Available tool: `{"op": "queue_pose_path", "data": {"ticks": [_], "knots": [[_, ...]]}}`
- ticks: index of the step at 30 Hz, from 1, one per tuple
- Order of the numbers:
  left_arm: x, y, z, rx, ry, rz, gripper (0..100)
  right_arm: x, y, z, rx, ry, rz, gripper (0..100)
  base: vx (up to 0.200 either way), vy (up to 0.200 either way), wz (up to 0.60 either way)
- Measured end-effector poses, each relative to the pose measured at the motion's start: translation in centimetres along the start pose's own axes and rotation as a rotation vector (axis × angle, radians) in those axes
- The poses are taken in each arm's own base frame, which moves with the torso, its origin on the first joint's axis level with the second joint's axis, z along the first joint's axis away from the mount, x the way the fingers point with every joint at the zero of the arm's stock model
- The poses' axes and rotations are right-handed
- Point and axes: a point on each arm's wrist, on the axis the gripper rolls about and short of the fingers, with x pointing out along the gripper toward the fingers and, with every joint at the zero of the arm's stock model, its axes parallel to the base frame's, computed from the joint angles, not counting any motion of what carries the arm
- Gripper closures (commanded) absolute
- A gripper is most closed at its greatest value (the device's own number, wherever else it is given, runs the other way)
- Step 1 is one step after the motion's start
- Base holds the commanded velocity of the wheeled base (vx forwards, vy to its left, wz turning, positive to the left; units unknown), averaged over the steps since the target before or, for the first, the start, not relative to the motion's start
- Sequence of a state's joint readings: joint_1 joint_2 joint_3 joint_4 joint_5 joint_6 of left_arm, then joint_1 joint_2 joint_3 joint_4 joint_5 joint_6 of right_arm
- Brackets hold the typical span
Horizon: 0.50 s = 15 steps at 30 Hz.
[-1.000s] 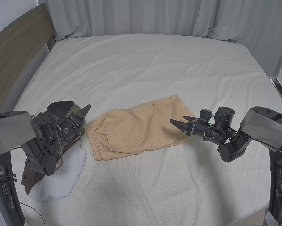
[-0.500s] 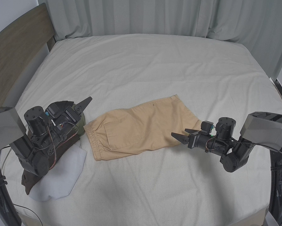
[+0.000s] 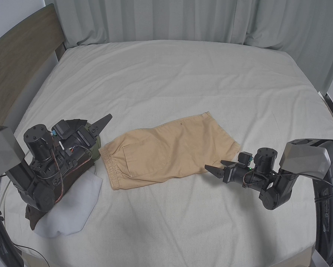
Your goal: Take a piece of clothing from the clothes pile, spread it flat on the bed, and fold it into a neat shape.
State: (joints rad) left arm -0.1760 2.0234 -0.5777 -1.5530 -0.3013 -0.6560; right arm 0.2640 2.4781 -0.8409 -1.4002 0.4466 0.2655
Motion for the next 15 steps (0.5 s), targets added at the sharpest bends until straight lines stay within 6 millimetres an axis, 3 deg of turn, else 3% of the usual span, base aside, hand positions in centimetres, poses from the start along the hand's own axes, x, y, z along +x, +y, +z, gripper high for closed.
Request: {"op": "queue_pose_path", "data": {"ticks": [15], "knots": [[-0.1, -0.2, -0.1, 0.021, 0.004, -0.003, 0, -0.9, -0.5, -2.7, 0.041, 0.073, -0.048, 0, 0.000, 0.000, 0.00]]}}
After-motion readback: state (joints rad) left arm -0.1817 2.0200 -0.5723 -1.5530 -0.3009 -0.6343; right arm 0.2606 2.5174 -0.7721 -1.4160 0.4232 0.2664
